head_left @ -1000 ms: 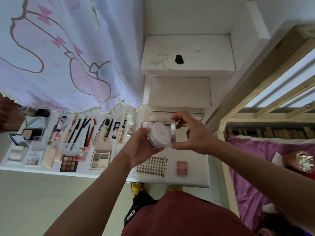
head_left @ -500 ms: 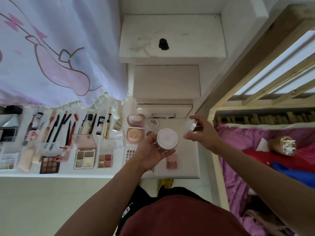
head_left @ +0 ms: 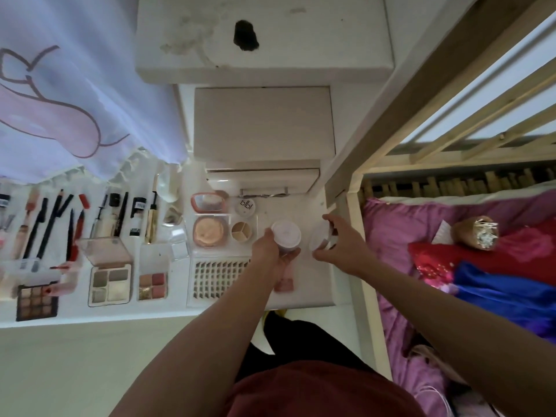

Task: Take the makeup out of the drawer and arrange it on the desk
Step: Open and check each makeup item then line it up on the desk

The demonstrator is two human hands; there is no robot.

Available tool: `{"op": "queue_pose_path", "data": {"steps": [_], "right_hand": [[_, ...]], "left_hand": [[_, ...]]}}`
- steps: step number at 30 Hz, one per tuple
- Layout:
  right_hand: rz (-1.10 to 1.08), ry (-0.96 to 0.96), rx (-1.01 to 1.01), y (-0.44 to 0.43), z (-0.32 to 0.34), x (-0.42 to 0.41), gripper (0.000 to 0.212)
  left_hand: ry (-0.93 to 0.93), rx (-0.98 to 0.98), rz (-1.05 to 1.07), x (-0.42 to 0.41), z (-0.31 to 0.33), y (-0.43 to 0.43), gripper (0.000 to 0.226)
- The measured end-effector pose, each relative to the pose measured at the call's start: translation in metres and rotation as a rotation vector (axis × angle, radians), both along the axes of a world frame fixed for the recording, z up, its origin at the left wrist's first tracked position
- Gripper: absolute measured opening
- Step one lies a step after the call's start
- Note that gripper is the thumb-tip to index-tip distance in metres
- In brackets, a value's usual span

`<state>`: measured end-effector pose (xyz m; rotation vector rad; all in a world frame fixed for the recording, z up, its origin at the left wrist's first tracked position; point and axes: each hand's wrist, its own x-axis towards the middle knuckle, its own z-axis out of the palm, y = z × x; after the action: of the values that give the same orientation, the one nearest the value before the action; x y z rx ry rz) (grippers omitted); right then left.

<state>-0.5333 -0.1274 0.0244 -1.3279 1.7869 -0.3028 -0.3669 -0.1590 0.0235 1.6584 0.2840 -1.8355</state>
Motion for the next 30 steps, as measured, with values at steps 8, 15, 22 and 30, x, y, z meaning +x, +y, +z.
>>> {"op": "queue_pose_path", "data": {"steps": [8, 15, 22, 30], "right_hand": [[-0.027, 0.075, -0.069, -0.021, -0.011, 0.002, 0.088], [0.062, 0.234, -0.064, -0.041, -0.016, 0.007, 0.087], [0.157, 0.401, -0.071, -0.055, -0.02, 0.015, 0.085], [0.184, 0.415, -0.071, -0.049, -0.016, 0.014, 0.083]], "left_hand": [[-0.147, 0.019, -0.05, -0.012, -0.001, -0.005, 0.022], [-0.246, 0.026, -0.181, -0.009, 0.007, -0.003, 0.027], [-0.243, 0.008, -0.141, -0.008, 0.014, -0.009, 0.009], [-0.291, -0.052, -0.251, 0.005, 0.031, 0.0, 0.017]]}}
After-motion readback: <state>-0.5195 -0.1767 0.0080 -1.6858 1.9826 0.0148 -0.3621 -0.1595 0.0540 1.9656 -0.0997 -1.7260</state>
